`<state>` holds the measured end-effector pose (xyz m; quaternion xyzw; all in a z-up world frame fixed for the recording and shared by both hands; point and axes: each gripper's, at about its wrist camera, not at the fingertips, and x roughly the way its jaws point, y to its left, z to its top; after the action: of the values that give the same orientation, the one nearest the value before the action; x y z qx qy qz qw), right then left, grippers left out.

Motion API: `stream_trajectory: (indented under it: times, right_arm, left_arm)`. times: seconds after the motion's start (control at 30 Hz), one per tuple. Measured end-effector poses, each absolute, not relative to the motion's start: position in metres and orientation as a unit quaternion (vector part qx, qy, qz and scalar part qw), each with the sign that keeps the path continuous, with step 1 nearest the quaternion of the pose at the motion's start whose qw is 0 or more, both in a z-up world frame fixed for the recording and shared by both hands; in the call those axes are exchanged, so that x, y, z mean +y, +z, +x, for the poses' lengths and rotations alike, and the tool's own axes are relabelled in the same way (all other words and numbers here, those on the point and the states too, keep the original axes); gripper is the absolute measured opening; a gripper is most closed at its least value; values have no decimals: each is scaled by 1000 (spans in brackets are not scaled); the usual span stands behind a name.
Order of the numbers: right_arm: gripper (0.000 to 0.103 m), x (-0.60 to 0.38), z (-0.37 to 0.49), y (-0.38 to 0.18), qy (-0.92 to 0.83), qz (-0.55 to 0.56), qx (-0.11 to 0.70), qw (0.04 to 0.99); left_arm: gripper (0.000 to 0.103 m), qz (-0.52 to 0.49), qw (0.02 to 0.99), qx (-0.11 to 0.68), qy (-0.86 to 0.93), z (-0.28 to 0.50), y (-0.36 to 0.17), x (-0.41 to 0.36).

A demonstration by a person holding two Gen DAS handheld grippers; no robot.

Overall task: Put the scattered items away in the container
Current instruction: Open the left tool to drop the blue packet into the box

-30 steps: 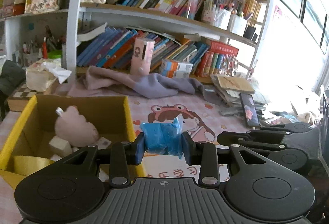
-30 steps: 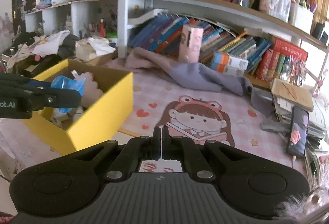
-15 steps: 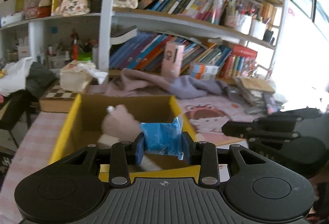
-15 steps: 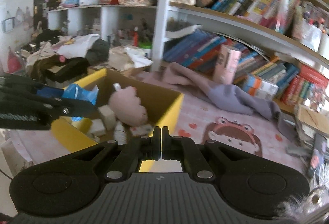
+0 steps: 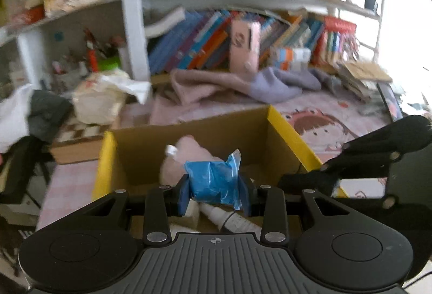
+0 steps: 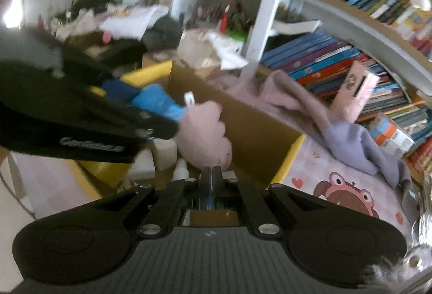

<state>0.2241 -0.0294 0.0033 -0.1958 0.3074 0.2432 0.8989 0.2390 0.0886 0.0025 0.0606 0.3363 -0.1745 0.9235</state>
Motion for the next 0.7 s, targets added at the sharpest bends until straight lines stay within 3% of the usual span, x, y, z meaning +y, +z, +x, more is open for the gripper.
stream_trajectory:
  times: [0.47,0.53,0.6,0.7]
  right_arm:
    - [2,-27,255,-18,258,-227,350,871]
    - [2,-28,256,-18,256,-228,352,871]
    - [2,-28,256,-19,253,-231,354,870]
    - [2,-32,254,-18,249,-227,356,872]
  left_arm:
    - [39,53,891,410,-186,271,-28,74]
    - [47,53,894,407,-179,270,-27,74]
    - [68,52,899,402,-168,269,-25,76]
    - [88,35,903,392,-172,266,-18,82]
